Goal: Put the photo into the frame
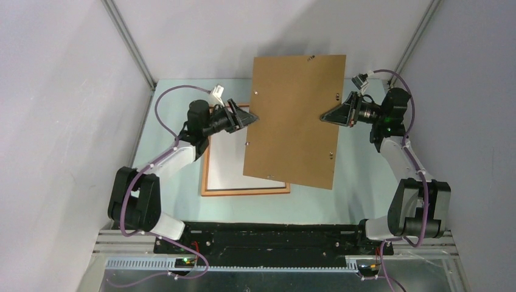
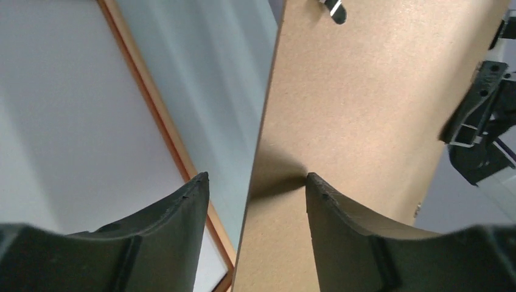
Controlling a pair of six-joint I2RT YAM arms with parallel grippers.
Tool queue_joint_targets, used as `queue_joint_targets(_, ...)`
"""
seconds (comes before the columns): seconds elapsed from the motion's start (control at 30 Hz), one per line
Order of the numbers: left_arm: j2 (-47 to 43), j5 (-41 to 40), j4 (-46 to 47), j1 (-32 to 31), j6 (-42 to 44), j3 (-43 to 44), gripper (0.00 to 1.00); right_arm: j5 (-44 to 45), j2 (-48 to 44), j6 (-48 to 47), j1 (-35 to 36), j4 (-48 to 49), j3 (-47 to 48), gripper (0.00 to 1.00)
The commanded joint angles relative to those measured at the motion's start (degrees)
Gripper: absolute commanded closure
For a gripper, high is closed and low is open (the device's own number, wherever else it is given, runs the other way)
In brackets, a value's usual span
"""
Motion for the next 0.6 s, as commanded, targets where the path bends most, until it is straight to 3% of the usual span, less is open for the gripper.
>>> queue_joint_targets(0.0,0.69,-6.96,-5.12,0.92,5.36,0.52,0.35,-4.93,-1.66,3.94,0.69,6.03,2.01,1.0)
queue_joint_targets(0.2,-1.2,-6.98,-6.25,1.94,6.02,0.91,0.06,-4.02,-0.65,-2.56,0.18,-0.71,1.98,1.0)
queue_joint_targets(0.27,-2.42,-6.98,-6.79,2.13,6.91,1.03,0.01,-3.84,-0.09,-4.05,-0.02,-2.23,2.03,1.0)
queue_joint_targets(0.57,-6.23,-2.66,-18.0,2.27,19.55,3.04,0.0,-3.67,3.37,2.54,-0.4,6.83,1.96,1.0)
